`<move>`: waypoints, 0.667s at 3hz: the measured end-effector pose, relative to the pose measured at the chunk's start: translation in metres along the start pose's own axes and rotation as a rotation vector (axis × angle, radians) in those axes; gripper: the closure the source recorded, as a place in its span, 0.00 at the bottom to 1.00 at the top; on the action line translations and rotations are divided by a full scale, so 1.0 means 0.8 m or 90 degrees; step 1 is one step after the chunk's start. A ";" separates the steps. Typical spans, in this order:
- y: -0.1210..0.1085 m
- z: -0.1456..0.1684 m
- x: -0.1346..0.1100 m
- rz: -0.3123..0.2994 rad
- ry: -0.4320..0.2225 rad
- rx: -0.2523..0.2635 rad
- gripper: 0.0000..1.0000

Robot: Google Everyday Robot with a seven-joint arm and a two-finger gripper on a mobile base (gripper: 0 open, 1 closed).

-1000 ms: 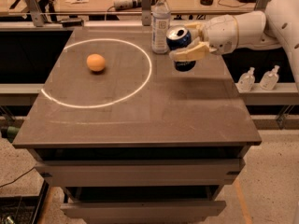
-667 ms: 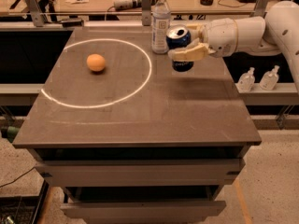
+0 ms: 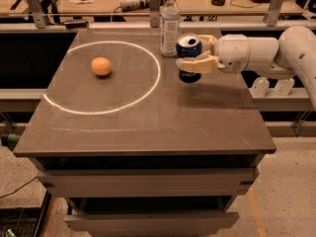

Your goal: Place pepsi can upright

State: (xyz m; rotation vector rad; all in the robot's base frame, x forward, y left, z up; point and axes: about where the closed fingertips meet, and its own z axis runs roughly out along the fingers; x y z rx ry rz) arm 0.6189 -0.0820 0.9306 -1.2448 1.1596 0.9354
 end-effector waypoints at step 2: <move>0.024 0.009 0.016 0.058 -0.011 0.007 1.00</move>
Offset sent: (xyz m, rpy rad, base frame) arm -0.0256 0.0082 -0.0303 0.0474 0.1498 -0.0242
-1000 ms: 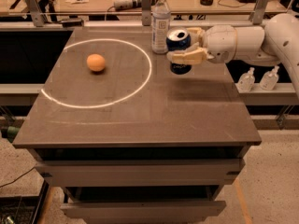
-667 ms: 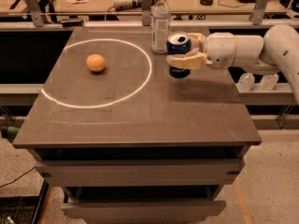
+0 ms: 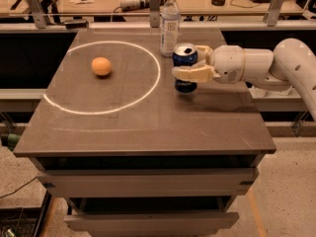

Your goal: Place pepsi can upright

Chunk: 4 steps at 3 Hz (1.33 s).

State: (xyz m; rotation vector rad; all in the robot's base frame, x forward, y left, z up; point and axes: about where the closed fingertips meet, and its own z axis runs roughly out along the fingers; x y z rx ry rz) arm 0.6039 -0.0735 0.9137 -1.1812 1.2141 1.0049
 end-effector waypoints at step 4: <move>0.032 0.016 0.013 0.016 -0.005 0.021 1.00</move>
Offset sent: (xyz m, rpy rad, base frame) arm -0.0238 0.0043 -0.0110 0.0106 0.0675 -0.0364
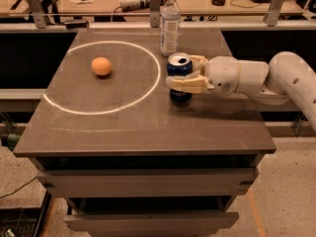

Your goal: Place pepsi can upright

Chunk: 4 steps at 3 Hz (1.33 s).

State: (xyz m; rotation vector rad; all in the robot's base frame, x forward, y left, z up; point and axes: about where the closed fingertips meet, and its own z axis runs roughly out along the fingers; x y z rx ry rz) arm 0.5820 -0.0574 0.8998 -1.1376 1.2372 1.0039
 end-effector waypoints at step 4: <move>0.006 0.009 0.016 -0.013 -0.012 0.001 0.58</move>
Offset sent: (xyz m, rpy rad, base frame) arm -0.0013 -0.0031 -0.0240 0.0298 -0.0445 -0.0288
